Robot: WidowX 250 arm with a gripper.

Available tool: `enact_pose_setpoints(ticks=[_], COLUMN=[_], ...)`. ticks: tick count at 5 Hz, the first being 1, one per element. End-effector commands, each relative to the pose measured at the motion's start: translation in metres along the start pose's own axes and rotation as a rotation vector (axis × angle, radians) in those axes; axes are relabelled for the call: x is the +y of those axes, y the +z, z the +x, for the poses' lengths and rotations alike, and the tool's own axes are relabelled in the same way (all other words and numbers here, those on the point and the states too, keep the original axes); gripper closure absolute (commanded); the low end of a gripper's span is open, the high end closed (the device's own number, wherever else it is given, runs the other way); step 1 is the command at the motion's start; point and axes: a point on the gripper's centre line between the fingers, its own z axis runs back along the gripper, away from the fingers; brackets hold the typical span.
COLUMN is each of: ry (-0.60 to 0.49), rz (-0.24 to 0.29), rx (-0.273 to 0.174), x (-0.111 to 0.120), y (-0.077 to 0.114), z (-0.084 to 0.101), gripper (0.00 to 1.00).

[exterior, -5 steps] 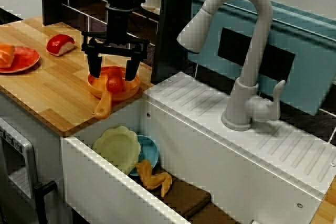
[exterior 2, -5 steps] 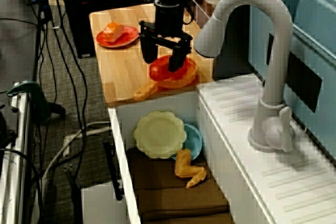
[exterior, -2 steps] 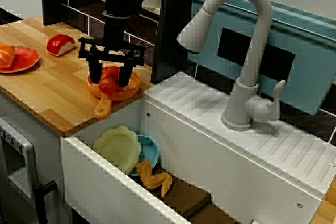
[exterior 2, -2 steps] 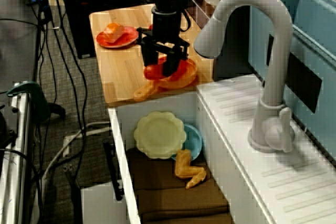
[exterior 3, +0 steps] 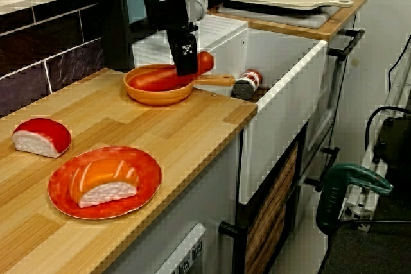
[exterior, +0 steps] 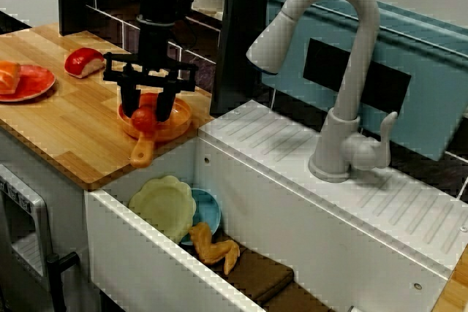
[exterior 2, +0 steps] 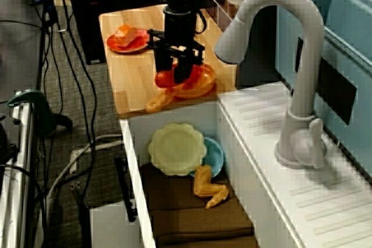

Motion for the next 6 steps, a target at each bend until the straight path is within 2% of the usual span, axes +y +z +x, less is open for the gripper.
enact_pose_setpoints(ticks=[1, 2, 3, 5, 6], ry=[-0.003, 0.001, -0.009, -0.064, -0.076], rz=[-0.098, -0.111, -0.104, -0.003, 0.013], rx=[-0.058, -0.07, -0.064, -0.221, -0.231], x=[0.027, 0.039, 0.059, 0.082, 0.082], y=[0.062, 0.074, 0.078, 0.073, 0.069], z=[-0.004, -0.006, 0.0, 0.019, 0.033], gripper=[1.0, 1.0, 1.0, 1.0, 1.0])
